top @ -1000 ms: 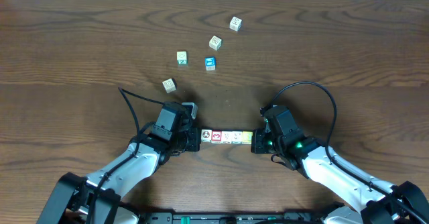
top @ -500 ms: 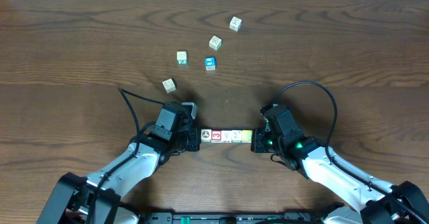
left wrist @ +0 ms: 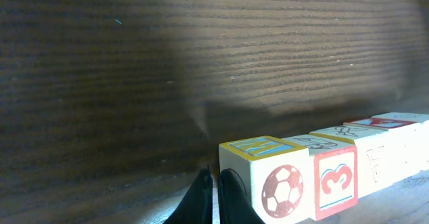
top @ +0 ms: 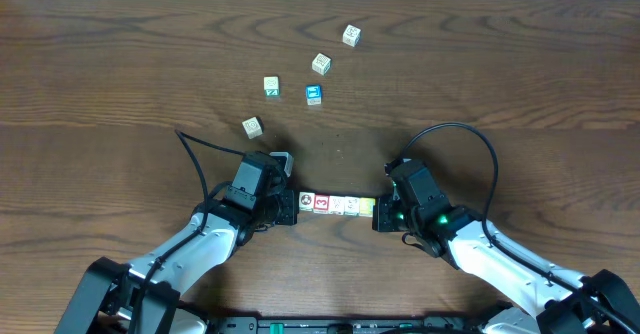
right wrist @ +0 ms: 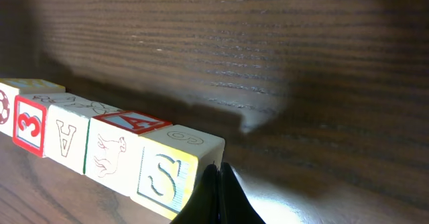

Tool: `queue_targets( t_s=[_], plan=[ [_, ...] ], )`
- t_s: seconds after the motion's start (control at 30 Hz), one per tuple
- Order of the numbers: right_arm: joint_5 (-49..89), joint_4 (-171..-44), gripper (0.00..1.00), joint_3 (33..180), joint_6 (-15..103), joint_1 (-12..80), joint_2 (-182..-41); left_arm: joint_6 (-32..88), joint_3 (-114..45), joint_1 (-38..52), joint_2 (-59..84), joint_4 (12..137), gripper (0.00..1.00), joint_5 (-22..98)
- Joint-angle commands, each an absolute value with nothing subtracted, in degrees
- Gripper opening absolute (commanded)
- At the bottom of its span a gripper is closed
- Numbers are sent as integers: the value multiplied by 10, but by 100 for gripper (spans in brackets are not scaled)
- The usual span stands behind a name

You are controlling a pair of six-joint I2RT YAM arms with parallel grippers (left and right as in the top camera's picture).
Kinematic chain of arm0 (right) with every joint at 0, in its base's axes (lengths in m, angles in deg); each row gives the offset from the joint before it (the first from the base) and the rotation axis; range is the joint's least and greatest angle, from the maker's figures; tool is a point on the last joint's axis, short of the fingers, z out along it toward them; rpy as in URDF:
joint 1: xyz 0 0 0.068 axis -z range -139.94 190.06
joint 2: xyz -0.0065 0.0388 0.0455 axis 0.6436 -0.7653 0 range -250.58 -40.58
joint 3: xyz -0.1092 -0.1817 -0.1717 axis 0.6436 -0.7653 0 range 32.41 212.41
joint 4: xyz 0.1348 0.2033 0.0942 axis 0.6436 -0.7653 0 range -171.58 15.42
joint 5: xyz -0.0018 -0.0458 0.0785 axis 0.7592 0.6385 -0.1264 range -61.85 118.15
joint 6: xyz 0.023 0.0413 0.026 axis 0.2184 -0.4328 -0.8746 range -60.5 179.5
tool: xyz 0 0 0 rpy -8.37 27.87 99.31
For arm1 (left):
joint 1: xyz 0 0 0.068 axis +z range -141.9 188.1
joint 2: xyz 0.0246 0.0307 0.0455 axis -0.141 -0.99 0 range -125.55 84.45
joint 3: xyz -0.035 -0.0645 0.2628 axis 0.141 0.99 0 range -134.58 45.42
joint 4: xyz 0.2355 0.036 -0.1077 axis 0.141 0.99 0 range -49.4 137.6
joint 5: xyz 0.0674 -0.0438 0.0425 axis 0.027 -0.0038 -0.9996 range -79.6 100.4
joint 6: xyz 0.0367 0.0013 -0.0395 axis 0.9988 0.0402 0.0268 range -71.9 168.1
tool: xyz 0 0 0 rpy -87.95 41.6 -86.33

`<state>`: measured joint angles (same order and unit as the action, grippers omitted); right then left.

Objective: Lift 5 blocks

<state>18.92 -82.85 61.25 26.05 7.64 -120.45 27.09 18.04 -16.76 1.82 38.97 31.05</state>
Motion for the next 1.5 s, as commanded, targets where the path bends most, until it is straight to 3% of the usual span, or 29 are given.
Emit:
queue_targets(
  t_s=[0.0, 0.8, 1.47],
  plan=[
    [81, -810, 1, 620, 279, 48, -1205, 267, 181, -186, 15, 381, 7, 370],
    [152, -853, 1, 620, 274, 48, -1205, 268, 181, -186, 15, 381, 7, 370],
    [111, -811, 1, 620, 294, 46, -1205, 268, 178, -186, 34, 381, 7, 368]
  ],
)
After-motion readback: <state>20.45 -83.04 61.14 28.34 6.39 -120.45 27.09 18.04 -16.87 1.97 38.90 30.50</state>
